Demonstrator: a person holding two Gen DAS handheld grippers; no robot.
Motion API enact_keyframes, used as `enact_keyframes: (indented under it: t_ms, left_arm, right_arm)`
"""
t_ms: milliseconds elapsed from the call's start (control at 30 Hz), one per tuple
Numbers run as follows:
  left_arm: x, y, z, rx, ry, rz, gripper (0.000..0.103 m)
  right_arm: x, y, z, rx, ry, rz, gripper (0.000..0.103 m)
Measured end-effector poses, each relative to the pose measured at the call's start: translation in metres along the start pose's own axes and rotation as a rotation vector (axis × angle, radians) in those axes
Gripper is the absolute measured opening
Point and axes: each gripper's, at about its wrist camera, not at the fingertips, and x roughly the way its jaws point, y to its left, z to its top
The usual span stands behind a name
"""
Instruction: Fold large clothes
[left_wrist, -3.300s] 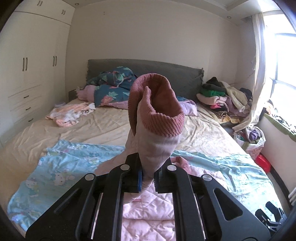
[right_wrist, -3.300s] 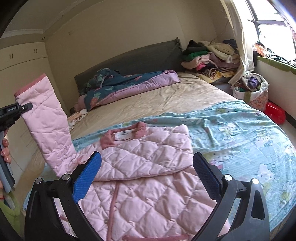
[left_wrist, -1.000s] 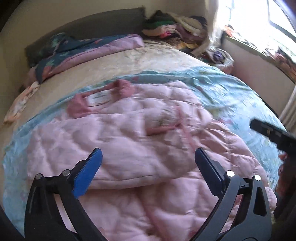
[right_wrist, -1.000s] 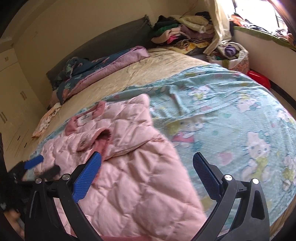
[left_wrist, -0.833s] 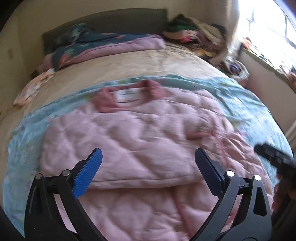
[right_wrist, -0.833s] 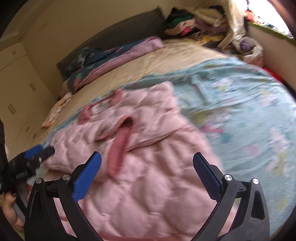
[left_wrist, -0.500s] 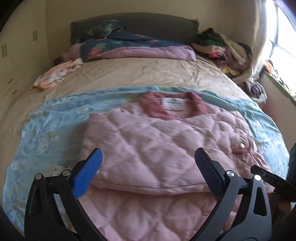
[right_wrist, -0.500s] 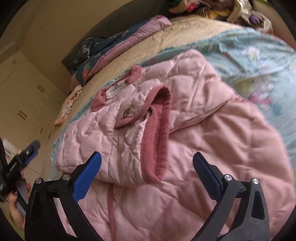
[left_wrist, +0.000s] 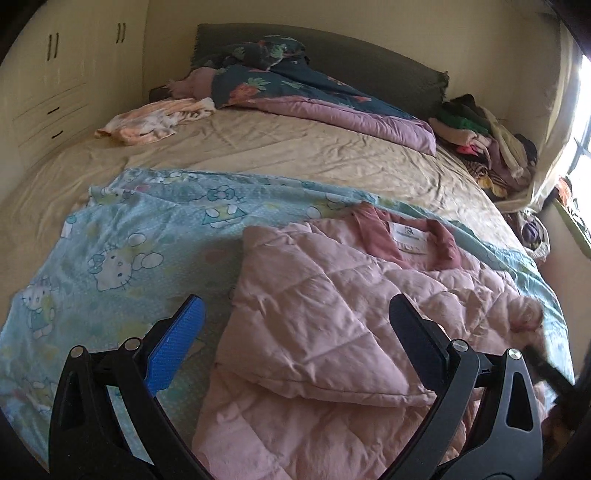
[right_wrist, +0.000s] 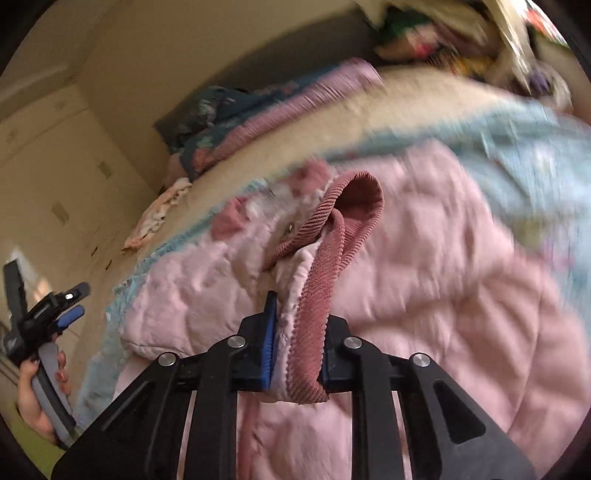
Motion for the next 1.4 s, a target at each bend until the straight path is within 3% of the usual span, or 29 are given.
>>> enact_keyframes:
  t_ms: [167,300,633,867,1100,1133,1200,1400]
  left_arm:
    - [0.000,0.002,0.015,-0.006,-0.026,0.022,0.093]
    - [0.005,-0.002,0.025,-0.016,-0.031,0.017,0.094]
    - [0.041,-0.035,0.015,0.051,0.053,-0.022,0.093]
    - [0.059,-0.068,0.001,0.110,0.107,-0.061,0.093]
    - [0.078,-0.087,-0.008,0.141,0.162,-0.077,0.093]
    - [0.081,-0.088,-0.010,0.142,0.170,-0.079,0.093]
    - [0.088,-0.086,-0.013,0.129,0.195,-0.090,0.093]
    - [0.103,-0.074,-0.019,0.117,0.233,-0.073,0.093]
  right_arm:
    - [-0.020,0.032,0.057,-0.191,-0.098,0.031,0.016]
    - [-0.020,0.038,0.077,-0.295,-0.146,-0.017,0.016]
    - [0.017,-0.009,0.047,-0.193,-0.033,-0.090,0.016]
    - [0.034,-0.022,0.028,-0.151,0.033,-0.099,0.019]
    - [0.035,-0.024,0.026,-0.144,0.060,-0.128,0.034]
    - [0.035,-0.024,0.026,-0.144,0.065,-0.133,0.038]
    - [0.033,-0.026,0.026,-0.142,0.068,-0.157,0.059]
    - [0.020,-0.025,0.032,-0.171,0.027,-0.197,0.067]
